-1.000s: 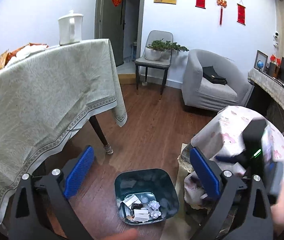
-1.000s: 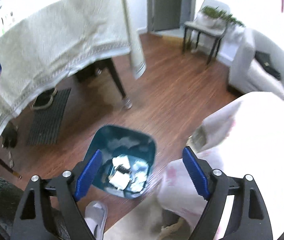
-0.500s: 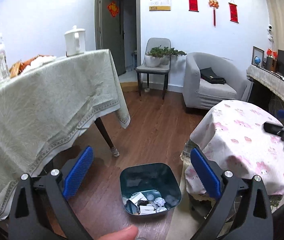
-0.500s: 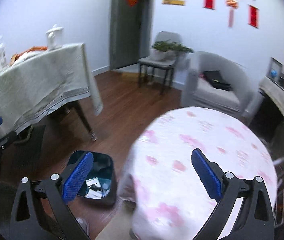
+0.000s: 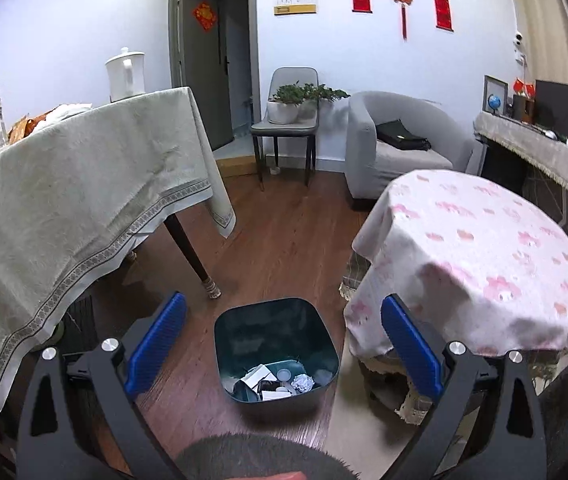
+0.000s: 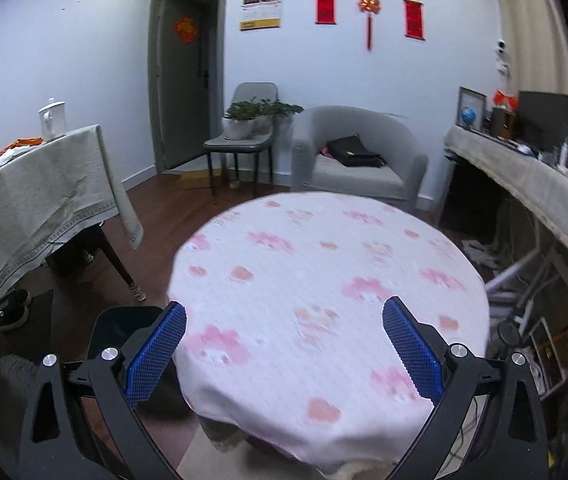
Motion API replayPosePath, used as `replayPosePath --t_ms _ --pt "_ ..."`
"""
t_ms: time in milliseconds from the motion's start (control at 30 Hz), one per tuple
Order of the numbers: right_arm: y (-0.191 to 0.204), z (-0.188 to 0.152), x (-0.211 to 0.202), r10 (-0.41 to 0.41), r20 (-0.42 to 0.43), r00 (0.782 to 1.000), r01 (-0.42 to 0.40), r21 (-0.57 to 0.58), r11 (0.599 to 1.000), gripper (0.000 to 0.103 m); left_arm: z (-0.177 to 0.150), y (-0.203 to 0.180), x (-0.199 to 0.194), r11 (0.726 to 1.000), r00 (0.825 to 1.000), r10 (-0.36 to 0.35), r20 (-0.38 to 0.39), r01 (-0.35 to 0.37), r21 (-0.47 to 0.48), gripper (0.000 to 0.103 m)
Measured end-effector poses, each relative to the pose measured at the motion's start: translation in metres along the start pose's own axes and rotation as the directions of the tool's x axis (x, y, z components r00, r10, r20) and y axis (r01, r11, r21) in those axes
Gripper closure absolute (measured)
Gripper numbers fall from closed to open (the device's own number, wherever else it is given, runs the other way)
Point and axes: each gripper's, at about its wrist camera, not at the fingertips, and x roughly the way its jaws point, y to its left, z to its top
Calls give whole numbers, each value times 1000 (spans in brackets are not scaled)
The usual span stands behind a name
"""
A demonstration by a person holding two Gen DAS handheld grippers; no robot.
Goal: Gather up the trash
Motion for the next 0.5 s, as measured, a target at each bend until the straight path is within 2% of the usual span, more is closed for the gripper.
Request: replayPosePath --t_ms 167,233,300,500 --pt "-10 -24 7 -39 -29 999 39 -18 999 4 -7 -8 4 1000 1000 -3 -7 3 14 4" --pt "-11 -35 19 -43 -65 997 41 -33 999 3 -8 -10 4 1000 1000 -2 -6 3 20 4" --pt "-12 -37 24 -24 -92 996 21 -32 999 4 -10 -13 8 1000 1000 2 -18 -1 29 4" --pt "-12 -36 17 64 -55 996 -65 -9 998 3 -14 -16 11 999 1000 5 -29 -4 39 4"
